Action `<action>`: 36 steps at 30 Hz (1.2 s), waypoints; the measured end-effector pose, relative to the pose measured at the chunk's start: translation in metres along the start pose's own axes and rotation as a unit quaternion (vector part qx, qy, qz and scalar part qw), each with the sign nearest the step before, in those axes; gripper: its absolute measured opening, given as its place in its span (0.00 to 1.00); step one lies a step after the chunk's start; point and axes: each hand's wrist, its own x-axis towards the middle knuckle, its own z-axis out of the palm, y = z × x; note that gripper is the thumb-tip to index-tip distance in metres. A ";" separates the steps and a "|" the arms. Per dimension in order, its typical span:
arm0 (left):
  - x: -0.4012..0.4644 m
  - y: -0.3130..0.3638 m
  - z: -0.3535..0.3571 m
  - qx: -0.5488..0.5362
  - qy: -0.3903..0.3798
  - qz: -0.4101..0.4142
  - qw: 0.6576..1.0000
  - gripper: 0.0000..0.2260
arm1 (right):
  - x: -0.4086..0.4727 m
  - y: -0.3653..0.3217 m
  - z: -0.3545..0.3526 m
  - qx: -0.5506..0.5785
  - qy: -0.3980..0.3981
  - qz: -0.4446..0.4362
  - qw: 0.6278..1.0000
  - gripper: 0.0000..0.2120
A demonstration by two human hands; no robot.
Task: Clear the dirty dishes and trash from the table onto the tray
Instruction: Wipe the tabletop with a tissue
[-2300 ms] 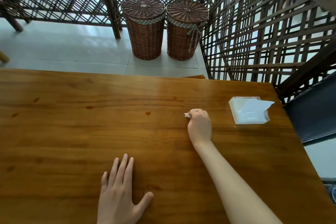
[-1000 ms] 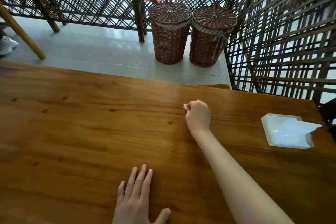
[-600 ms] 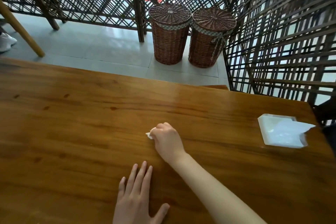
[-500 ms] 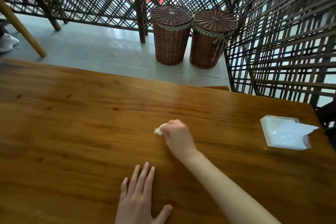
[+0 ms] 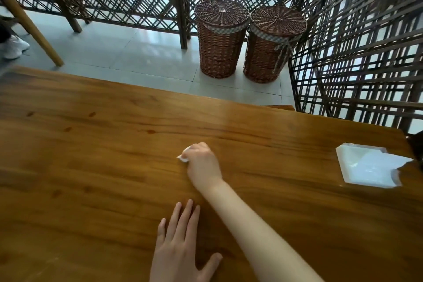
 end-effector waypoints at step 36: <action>-0.074 -0.005 0.002 -0.043 0.015 -0.014 0.999 0.42 | -0.113 0.031 -0.054 -0.029 0.042 0.250 0.967 0.12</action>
